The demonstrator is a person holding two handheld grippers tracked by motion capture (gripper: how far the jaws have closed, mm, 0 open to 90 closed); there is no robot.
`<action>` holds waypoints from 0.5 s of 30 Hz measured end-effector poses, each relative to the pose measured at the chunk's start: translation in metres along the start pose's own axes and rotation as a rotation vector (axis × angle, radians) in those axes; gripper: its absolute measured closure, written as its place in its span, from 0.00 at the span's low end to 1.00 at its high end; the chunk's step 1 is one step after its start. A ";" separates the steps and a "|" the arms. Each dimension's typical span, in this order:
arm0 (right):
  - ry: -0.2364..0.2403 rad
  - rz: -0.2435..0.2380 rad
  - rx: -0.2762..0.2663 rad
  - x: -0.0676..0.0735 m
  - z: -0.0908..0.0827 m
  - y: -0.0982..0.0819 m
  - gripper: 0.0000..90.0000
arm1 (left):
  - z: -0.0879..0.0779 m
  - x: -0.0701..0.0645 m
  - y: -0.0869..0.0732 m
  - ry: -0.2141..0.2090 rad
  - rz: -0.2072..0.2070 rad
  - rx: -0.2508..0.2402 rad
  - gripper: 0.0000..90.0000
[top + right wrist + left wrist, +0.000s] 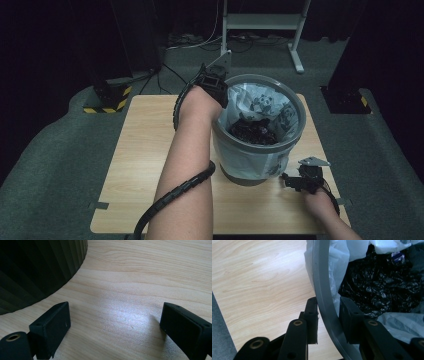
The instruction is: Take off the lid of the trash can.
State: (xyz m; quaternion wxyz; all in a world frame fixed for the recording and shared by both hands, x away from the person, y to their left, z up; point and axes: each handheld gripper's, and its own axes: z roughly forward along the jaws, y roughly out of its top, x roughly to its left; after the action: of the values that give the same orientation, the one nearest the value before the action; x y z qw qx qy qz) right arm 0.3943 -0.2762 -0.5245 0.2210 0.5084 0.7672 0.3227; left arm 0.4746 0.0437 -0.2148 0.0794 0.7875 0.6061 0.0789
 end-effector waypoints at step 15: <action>-0.001 0.002 0.000 0.000 0.000 0.000 0.10 | -0.017 0.006 0.004 -0.029 -0.039 -0.084 0.83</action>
State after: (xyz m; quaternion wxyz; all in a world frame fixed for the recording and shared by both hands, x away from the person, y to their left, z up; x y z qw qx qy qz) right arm 0.3941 -0.2762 -0.5246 0.2212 0.5091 0.7667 0.3227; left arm 0.4763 0.0489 -0.1973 0.1226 0.7725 0.6163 0.0912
